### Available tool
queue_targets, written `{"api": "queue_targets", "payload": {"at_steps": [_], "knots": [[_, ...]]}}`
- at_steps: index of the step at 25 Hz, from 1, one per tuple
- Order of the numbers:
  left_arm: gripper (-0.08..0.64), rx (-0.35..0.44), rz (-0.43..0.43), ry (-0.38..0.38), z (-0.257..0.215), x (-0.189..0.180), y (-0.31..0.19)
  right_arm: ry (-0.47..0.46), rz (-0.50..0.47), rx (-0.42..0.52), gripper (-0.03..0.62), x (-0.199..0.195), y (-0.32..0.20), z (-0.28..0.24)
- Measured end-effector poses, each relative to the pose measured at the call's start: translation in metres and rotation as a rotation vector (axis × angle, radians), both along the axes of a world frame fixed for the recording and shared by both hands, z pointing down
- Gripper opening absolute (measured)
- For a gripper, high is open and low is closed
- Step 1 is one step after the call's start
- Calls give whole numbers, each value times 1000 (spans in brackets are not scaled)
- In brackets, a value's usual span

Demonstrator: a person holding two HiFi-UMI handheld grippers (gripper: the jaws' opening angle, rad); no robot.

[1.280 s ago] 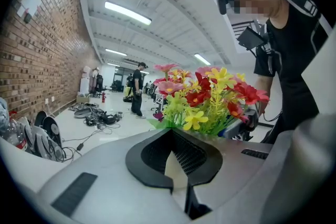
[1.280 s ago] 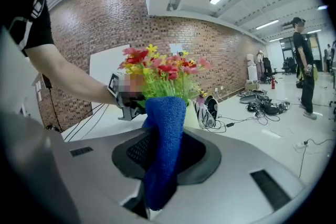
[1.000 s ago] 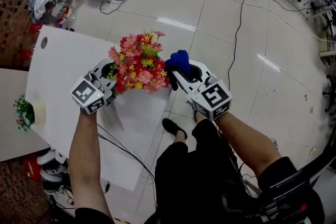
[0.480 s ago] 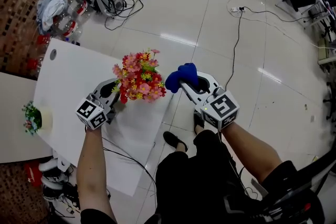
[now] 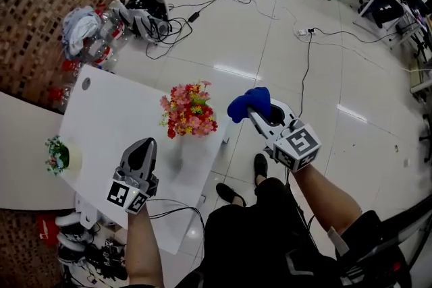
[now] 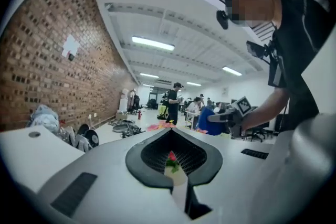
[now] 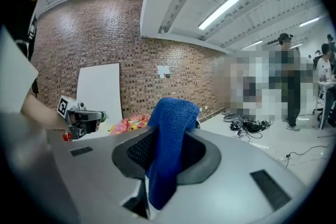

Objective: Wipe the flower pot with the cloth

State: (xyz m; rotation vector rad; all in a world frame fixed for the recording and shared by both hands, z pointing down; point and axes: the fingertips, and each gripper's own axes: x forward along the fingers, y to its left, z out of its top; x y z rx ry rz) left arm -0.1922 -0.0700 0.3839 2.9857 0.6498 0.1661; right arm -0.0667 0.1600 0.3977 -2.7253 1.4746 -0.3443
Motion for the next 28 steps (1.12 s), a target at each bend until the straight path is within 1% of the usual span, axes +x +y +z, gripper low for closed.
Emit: {"api": "queue_targets", "payload": {"at_steps": [1,3,5,6,8,10,11,14,17,19,21,23,24,26,28], "knots": [[0,5,-10,13,-15,-1,14,6,1,1,78,1,4,-6],[0,-49,-15,59,-46,-3,45,7,9,12,78,2,12,-17],[0,-91,7,104,-75,-2,76,9,21,37,78,4,22,-31],[0,-94,18,119,-87,0,91,12,24,49,78,5,27,-40],[0,-72,28,140,-108,9,115,17,22,64,78,12,36,-57],[0,-46,10,150,-126,24,133,11,12,80,78,22,48,-74],[0,-51,-8,152,-133,32,141,5,5,93,78,26,55,-82],[0,-89,-54,154,-149,61,168,0,-20,111,78,40,79,-108],[0,-69,-85,147,-152,93,203,32,-54,98,78,60,106,-129],[0,-62,-127,132,-150,113,224,30,-92,88,78,67,122,-142],[0,-47,-187,111,-145,133,240,34,-107,76,78,78,140,-148],[0,5,-242,79,-140,152,252,40,-86,82,78,92,158,-154],[0,24,-256,65,-138,160,258,42,-61,87,78,100,166,-154],[0,26,-261,46,-136,170,268,40,-11,89,78,113,181,-150],[0,19,-261,35,-135,181,274,17,2,89,78,124,187,-144]]}}
